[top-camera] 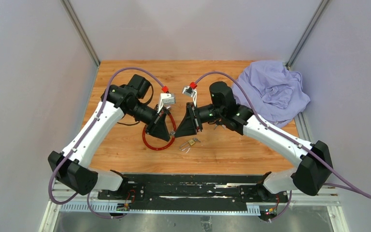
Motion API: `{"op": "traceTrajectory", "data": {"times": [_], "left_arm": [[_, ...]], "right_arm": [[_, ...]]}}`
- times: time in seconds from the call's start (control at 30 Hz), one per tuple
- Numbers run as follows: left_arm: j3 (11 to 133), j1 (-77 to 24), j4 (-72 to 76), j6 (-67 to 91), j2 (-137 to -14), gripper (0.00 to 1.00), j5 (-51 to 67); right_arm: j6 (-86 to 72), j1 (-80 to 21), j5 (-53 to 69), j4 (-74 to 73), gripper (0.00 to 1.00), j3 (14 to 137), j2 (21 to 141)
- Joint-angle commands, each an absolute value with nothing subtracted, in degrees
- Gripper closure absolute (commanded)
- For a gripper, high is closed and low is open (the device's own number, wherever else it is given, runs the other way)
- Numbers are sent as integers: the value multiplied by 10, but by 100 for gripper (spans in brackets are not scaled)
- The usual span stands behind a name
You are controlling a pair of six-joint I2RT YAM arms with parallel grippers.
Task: Unlock with the key
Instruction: Pick up the key from the center of the board.
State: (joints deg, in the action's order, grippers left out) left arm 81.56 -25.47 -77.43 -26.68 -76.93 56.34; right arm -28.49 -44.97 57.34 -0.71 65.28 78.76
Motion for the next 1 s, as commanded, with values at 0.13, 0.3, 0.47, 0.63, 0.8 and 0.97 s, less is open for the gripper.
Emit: {"op": "traceTrajectory", "data": {"times": [0.13,0.3,0.47,0.63,0.8,0.97], "left_arm": [[810,-252,-767,-279,-751,100,566],[811,-252,-766,-278,-746,99,573],[810,-252,-766,-277,-744,100,573],[812,-252,-766,-278,-746,100,573],[816,-253,-767,-276,-750,100,574],[821,-252,-766,-274,-750,100,571]], "right_arm": [[-298,-446,534,13,66,664,777],[-303,-440,516,33,63,664,778],[-336,-440,553,85,61,663,791],[-355,-442,597,110,62,652,804],[-374,-447,623,128,67,650,816],[-374,-452,632,119,72,652,824]]}}
